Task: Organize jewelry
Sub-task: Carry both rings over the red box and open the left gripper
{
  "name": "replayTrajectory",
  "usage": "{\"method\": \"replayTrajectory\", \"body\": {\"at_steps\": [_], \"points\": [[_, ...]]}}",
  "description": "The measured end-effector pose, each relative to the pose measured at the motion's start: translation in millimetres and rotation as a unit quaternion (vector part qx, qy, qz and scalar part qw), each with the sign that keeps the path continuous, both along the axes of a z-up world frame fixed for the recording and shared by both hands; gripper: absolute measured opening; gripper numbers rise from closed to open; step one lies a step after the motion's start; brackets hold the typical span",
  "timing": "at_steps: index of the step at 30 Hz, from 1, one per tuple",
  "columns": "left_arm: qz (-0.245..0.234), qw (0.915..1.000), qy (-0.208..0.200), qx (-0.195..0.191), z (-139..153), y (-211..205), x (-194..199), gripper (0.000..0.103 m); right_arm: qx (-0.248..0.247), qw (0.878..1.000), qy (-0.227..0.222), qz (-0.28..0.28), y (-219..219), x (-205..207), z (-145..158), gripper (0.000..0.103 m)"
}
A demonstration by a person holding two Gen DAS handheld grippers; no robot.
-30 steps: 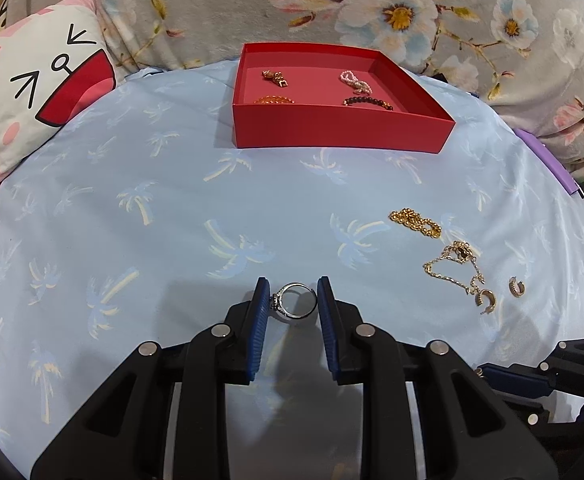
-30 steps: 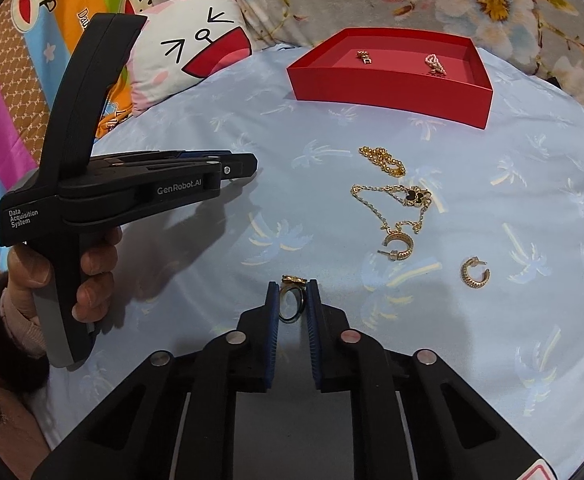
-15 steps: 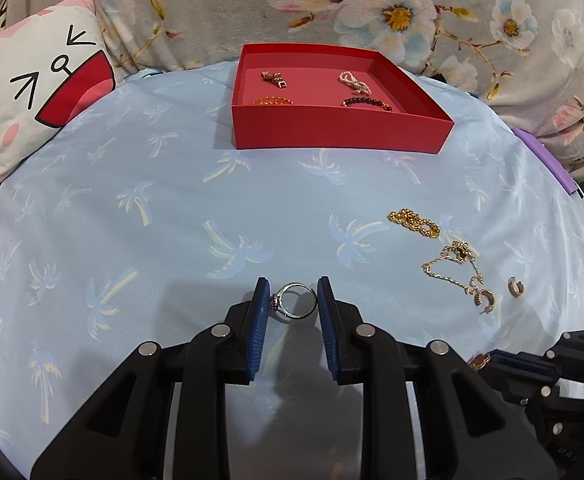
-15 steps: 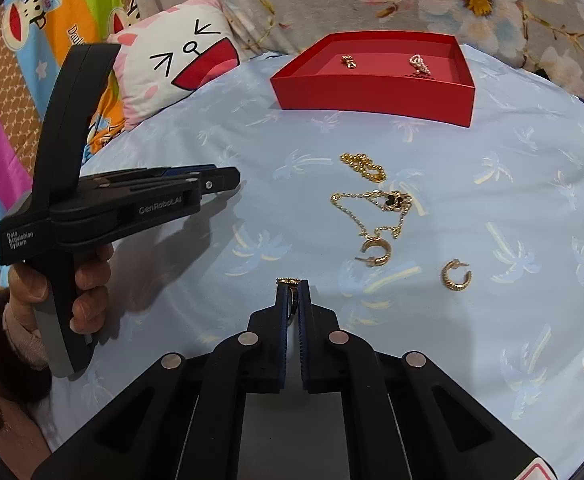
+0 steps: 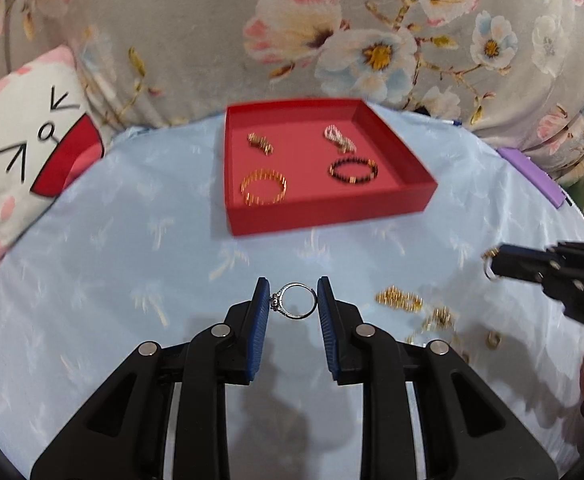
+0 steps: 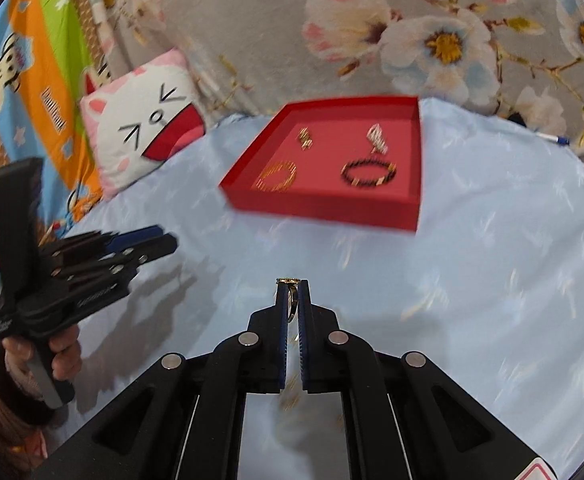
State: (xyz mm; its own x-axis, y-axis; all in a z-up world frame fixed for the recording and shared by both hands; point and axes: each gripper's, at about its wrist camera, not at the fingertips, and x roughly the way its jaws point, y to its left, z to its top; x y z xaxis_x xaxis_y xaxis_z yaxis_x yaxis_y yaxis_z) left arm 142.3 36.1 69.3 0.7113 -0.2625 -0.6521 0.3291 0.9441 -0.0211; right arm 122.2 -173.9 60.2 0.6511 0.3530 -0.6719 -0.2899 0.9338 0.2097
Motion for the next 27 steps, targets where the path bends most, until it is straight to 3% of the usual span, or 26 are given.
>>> {"method": "replayTrajectory", "body": {"at_steps": [6,9,13,21,27], "points": [[-0.007,0.9997,-0.022,0.006,29,-15,57,0.024,0.022,0.999,0.007,-0.048,-25,88,21,0.004],[-0.012,0.9999,-0.008,0.007,31,-25,97,0.024,0.019,0.997,0.009,-0.076,-30,127,24,0.004],[-0.022,0.9995,0.023,0.001,23,-39,151,0.024,0.02,0.995,0.022,-0.092,-30,171,19,0.004],[-0.004,0.9976,0.068,-0.013,2,-50,218,0.024,0.019,0.994,0.065,-0.091,-10,230,-4,0.004],[0.006,0.996,0.088,-0.015,-13,-50,239,0.024,0.015,0.992,0.085,-0.096,3,253,-22,0.004]]}}
